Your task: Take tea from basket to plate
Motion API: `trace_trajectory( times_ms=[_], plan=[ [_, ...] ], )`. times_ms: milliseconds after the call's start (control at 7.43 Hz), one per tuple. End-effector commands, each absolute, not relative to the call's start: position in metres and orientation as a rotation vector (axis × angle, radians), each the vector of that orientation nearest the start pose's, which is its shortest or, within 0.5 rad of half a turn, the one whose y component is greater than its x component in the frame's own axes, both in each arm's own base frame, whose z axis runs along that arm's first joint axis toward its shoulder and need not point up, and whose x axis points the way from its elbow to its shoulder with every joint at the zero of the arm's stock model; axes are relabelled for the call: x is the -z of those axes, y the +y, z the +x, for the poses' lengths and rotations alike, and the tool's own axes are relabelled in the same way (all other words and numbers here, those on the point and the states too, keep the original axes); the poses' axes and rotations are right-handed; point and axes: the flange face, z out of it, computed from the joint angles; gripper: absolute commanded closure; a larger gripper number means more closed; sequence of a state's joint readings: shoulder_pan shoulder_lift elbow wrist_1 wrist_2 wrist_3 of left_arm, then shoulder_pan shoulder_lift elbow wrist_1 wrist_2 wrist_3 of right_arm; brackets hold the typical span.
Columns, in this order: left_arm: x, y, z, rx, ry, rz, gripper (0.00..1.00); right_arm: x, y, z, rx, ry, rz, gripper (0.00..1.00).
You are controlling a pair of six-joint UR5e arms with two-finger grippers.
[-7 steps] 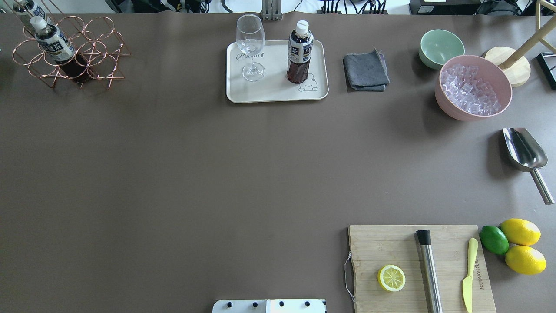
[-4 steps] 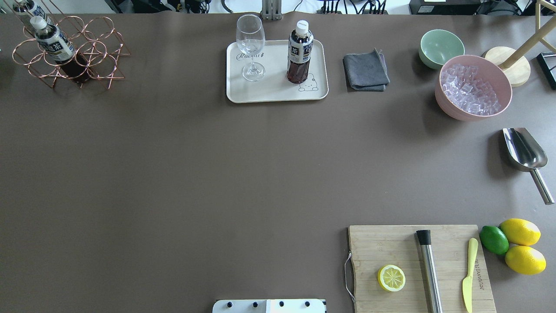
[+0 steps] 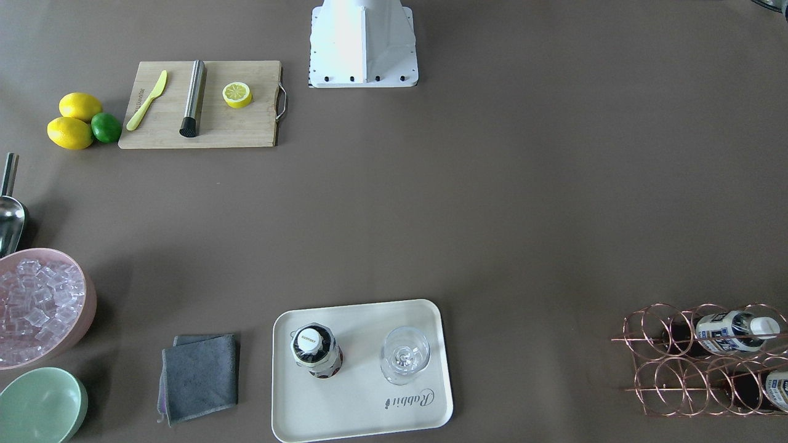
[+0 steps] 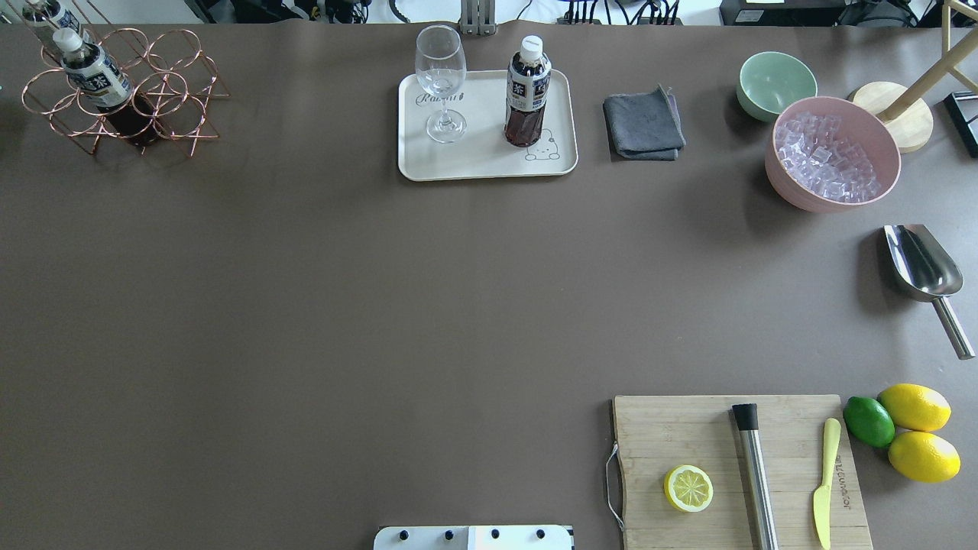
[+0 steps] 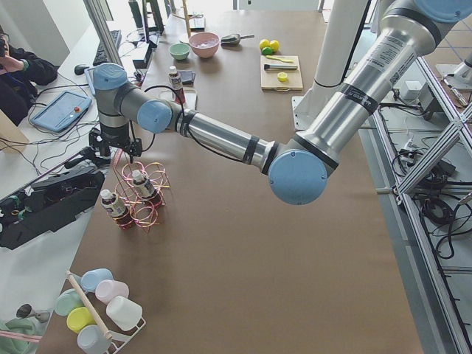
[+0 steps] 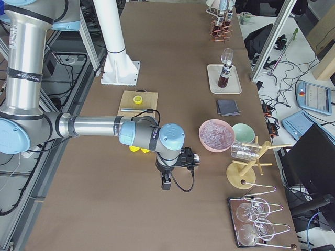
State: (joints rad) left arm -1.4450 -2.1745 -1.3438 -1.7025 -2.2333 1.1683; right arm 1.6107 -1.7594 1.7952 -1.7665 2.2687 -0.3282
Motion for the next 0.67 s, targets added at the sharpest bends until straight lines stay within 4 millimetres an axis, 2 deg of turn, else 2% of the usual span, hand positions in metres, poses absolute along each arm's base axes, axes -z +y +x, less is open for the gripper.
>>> trace_trajectory(
  times_ms=[0, 135, 538],
  plan=[
    [-0.361, -0.687, -0.04, -1.308, 0.38, 0.849, 0.02, -0.657, -0.395, 0.085, 0.22, -0.714, -0.023, 0.0],
    [-0.355, -0.672, -0.056, -1.281, 0.376, 0.873, 0.02, -0.657, -0.395, 0.085, 0.22, -0.714, -0.023, 0.0],
    [-0.395, -0.629, -0.105, -0.784, 0.669, 0.756, 0.02, -0.657, -0.395, 0.085, 0.221, -0.711, -0.024, 0.0]
  ],
)
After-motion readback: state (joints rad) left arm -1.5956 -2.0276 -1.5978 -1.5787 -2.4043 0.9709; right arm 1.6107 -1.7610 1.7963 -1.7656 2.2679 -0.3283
